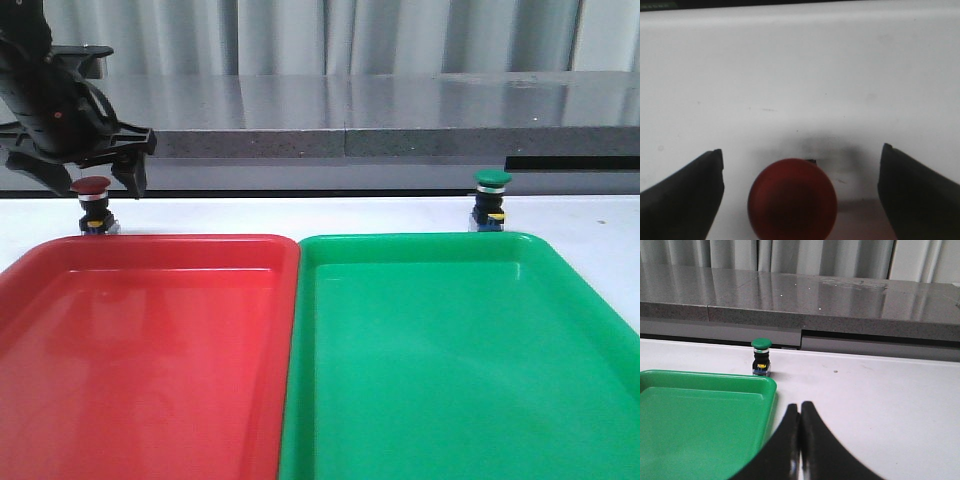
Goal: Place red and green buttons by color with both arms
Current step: 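Lower the left gripper onto the red-capped button and close it, then lift the red button and carry it over the red tray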
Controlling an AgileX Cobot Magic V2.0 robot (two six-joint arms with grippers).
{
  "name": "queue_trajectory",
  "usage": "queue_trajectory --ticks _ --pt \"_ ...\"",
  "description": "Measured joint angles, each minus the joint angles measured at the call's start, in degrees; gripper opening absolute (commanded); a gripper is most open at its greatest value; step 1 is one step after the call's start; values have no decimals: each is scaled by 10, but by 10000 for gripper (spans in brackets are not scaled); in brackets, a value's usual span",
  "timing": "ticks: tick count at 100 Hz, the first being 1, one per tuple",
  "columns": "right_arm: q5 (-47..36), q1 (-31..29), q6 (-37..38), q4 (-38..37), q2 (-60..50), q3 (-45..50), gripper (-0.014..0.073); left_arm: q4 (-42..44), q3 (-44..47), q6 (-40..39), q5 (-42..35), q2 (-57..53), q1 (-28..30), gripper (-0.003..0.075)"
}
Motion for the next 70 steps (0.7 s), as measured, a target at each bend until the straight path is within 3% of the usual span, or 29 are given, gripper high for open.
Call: queue_trajectory --ticks 19,45,70 --pt "0 0 0 0 0 0 -67 0 -1 0 0 1 0 453" --pt "0 0 0 0 0 0 -67 1 -3 0 13 1 0 219" --pt "0 0 0 0 0 0 -67 1 -13 0 40 -2 0 114"
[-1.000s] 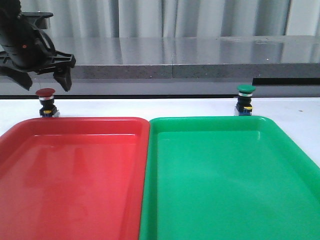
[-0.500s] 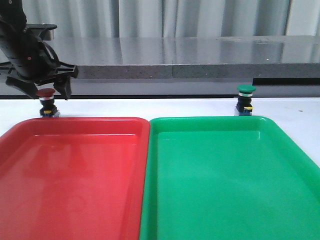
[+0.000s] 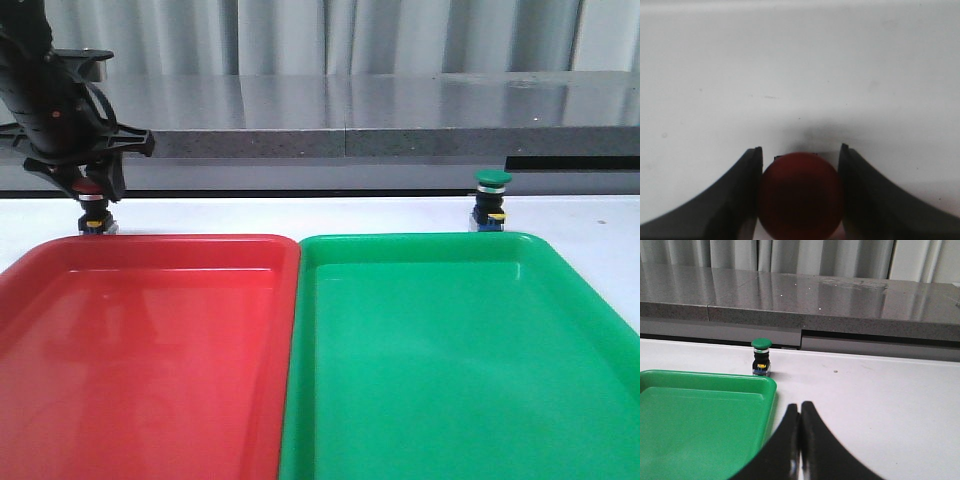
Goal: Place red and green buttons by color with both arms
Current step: 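Lift the red button and carry it over the red tray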
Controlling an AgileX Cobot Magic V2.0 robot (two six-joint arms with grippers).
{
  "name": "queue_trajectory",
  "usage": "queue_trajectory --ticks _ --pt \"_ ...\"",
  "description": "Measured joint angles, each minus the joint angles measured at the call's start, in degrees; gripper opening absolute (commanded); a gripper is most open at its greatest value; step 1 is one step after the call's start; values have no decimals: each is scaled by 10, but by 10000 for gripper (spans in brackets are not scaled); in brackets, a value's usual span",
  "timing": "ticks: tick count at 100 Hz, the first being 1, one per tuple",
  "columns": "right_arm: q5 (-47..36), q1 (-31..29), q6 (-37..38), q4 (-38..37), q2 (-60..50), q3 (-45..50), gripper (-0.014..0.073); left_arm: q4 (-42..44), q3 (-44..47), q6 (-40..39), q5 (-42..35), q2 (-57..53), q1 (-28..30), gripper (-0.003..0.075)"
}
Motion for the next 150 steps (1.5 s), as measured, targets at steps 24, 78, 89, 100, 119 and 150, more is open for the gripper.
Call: queue_trajectory --ticks 24,78,89,100,119,150 --pt "0 0 0 0 0 0 -67 -19 -26 0 50 -62 0 112" --pt "0 0 0 0 0 0 -67 -93 97 0 59 -193 -63 112" --pt "0 0 0 0 0 0 -67 -95 150 0 25 -213 -91 112" --pt "0 0 0 0 0 0 -67 -96 193 -7 -4 -222 -111 113" --pt "0 0 0 0 0 0 -67 -96 257 -38 -68 -224 -124 113" --pt "0 0 0 0 0 0 -67 -96 317 -47 -117 -224 -124 113"
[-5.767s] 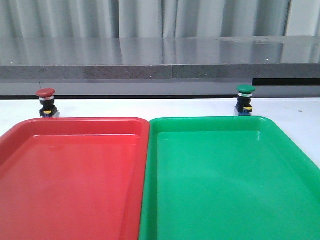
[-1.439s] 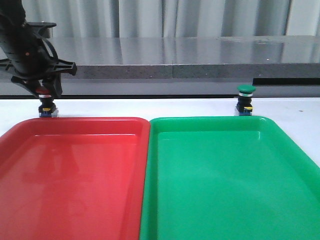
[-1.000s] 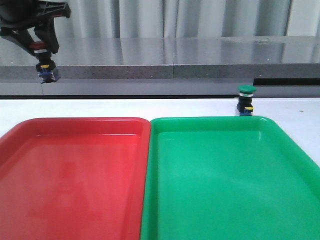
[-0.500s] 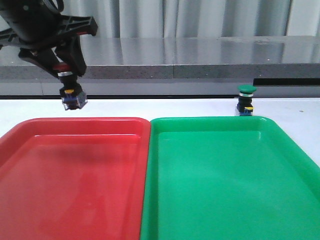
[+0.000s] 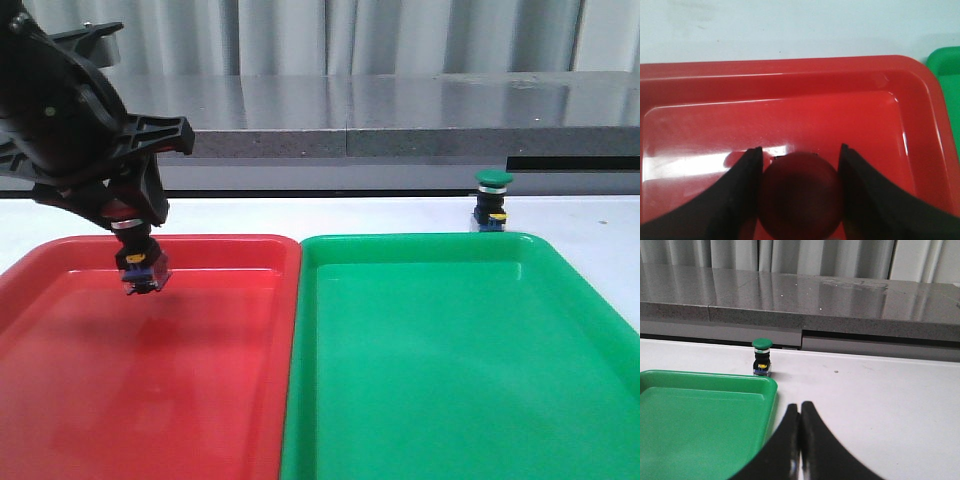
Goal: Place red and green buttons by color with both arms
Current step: 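Lift the red button and carry it over the red tray, then set the red button down in the red tray and open the left gripper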
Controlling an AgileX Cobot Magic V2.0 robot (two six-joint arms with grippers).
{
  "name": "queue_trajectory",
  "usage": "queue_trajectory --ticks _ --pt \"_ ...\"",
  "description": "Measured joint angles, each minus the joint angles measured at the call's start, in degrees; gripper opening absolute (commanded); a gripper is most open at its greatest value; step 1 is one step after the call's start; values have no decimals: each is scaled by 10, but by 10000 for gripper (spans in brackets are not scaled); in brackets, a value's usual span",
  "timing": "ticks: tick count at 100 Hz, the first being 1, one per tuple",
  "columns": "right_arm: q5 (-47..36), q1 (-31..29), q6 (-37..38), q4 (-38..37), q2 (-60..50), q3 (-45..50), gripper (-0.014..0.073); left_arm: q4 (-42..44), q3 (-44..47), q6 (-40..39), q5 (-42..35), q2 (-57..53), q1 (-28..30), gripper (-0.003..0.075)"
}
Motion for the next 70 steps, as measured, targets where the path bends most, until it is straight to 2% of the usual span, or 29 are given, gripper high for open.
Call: queue_trajectory --ticks 36,46,58,70 --pt "0 0 0 0 0 0 -67 0 16 -1 -21 23 0 113" --pt "0 0 0 0 0 0 -67 0 16 -1 -27 23 0 134" --pt "0 0 0 0 0 0 -67 0 16 -1 -28 24 0 233" --pt "0 0 0 0 0 0 -67 0 16 -2 -28 24 0 406"
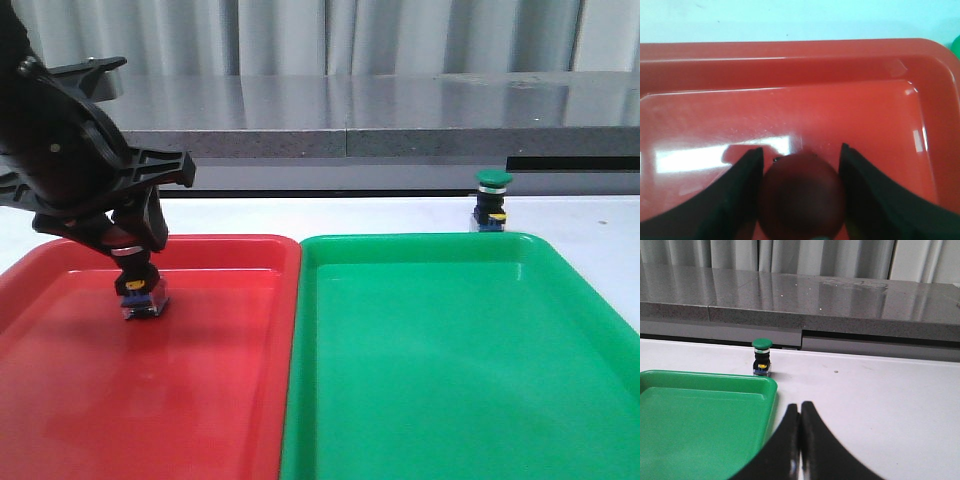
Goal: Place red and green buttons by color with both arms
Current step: 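Set the red button down in the red tray and open the left gripper, then raise the left gripper away from the red button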
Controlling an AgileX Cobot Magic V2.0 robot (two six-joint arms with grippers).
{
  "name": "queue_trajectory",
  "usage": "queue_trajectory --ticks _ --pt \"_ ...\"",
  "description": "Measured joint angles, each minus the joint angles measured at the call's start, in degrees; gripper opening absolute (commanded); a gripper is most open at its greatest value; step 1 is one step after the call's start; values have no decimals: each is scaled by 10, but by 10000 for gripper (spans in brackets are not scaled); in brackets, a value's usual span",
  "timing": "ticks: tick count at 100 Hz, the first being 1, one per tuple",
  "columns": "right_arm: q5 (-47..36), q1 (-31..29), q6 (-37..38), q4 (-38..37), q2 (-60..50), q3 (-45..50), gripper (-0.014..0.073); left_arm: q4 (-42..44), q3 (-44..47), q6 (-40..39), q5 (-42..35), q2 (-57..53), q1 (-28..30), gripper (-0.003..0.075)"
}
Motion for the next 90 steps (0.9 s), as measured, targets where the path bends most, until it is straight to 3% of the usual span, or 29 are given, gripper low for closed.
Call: queue_trajectory --ticks 10,19,67,90 --pt "0 0 0 0 0 0 -67 0 1 0 2 3 -1 514" --pt "0 0 0 0 0 0 -67 0 1 0 3 3 -2 563" --pt "0 0 0 0 0 0 -67 11 1 0 11 -73 -14 568" --pt "0 0 0 0 0 0 -67 59 3 0 11 -173 29 568"
